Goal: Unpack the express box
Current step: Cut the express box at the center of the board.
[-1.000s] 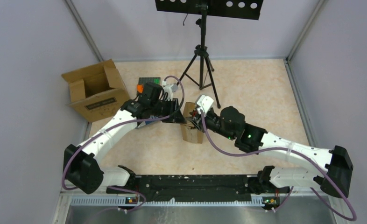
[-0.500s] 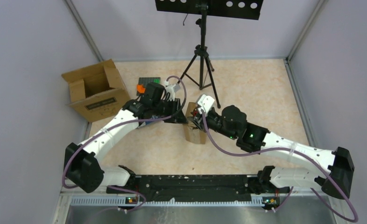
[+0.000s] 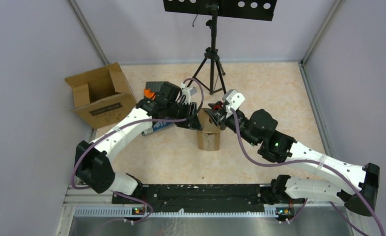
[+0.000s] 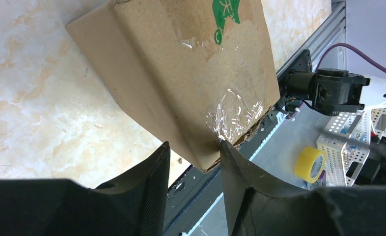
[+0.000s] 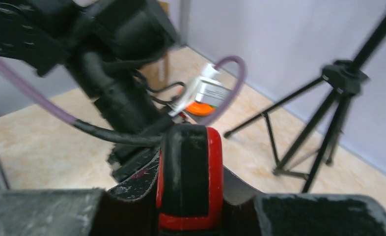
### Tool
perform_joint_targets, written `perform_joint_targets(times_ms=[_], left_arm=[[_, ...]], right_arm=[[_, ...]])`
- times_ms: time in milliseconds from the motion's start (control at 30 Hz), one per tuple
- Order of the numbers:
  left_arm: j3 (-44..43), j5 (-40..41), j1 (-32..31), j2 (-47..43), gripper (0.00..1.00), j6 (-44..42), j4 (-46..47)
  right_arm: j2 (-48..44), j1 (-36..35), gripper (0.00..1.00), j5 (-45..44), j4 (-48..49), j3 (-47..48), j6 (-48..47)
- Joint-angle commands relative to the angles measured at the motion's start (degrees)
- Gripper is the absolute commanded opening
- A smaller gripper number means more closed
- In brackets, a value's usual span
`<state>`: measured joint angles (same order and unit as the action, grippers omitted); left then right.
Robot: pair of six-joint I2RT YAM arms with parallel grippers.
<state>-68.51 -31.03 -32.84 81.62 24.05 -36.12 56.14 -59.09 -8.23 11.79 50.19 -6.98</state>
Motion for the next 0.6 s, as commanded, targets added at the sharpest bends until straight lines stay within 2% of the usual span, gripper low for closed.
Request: perform_joint_targets(times_ms=[0,133,233,333,433,567], left_arm=[[-3.33,0.17,-0.12,0.04,0.47,-1.55,-0.87],[-3.93,-0.57,-0.12,-0.14,0.47,-1.63,-1.21],[-3.96,-1.29,-0.32,-0.39,0.46,-1.32,-1.23],[-3.78,-1.22,-0.62,-0.8,0.47,-0.91,-1.24],[-3.35,-0.97,-1.26,-1.26,0.47,-0.36,-1.25],[-2.91,-0.72,-3.38,-1.43,0.47,1.2,-0.77]], right_arm=[[-2.81,0.53,0.0,-14.92,-8.49,5.12,1.7],[-5.22,0.55,0.0,-27.67,-16.11,5.44,5.93],[-3.22,1.04,0.0,-31.27,-18.8,4.89,9.25],[-0.27,3.25,0.0,-27.54,-16.46,2.15,11.96],[1.8,7.17,0.0,-19.58,-7.5,-2.58,13.4],[6.57,10.65,0.0,-10.31,3.27,-3.89,14.28]])
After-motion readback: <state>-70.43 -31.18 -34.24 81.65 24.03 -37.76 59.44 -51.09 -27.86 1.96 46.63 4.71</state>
